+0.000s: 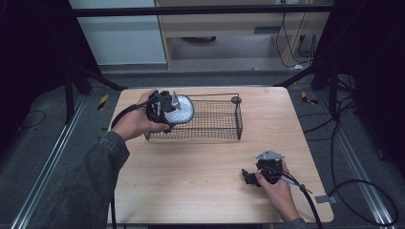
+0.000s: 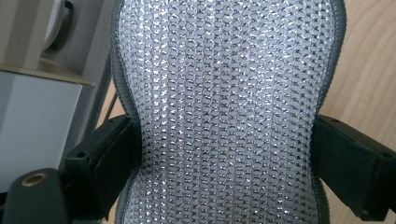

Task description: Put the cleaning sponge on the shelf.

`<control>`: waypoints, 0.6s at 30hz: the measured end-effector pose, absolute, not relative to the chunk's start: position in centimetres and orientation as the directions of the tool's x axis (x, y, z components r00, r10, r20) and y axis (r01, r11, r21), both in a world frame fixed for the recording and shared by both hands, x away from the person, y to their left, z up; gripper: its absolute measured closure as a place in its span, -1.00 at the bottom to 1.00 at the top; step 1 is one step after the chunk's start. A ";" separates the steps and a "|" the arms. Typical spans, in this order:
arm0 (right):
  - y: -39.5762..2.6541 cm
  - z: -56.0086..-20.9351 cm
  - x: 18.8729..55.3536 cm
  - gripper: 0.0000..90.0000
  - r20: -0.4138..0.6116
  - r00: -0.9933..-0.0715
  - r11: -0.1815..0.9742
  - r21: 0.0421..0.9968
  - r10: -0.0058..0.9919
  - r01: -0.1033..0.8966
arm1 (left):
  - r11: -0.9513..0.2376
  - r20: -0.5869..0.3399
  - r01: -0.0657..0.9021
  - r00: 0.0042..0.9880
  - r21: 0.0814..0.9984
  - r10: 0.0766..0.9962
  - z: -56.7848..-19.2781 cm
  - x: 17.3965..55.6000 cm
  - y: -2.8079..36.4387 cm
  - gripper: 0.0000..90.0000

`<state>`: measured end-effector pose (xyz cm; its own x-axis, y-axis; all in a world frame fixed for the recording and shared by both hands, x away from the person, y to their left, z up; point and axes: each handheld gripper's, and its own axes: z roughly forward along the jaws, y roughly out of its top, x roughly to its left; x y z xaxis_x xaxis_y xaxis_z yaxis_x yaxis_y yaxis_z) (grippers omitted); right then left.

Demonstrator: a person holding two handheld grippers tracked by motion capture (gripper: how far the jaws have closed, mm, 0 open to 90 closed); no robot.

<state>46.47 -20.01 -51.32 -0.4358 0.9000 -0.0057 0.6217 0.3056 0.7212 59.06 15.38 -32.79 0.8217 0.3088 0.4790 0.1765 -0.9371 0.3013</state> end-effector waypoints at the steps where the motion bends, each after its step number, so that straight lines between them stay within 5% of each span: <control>1: -20.0 -51.3 46.5 -0.99 -0.003 -0.438 0.305 0.722 0.899 0.621 | -0.938 0.483 0.179 0.819 0.297 0.309 -32.8 59.3 15.5 -0.78; 18: -20.0 -51.3 46.5 -0.99 -0.006 -0.439 0.307 0.722 0.899 0.620 | -0.932 0.506 0.187 0.798 0.312 0.329 -32.0 61.3 15.9 -0.78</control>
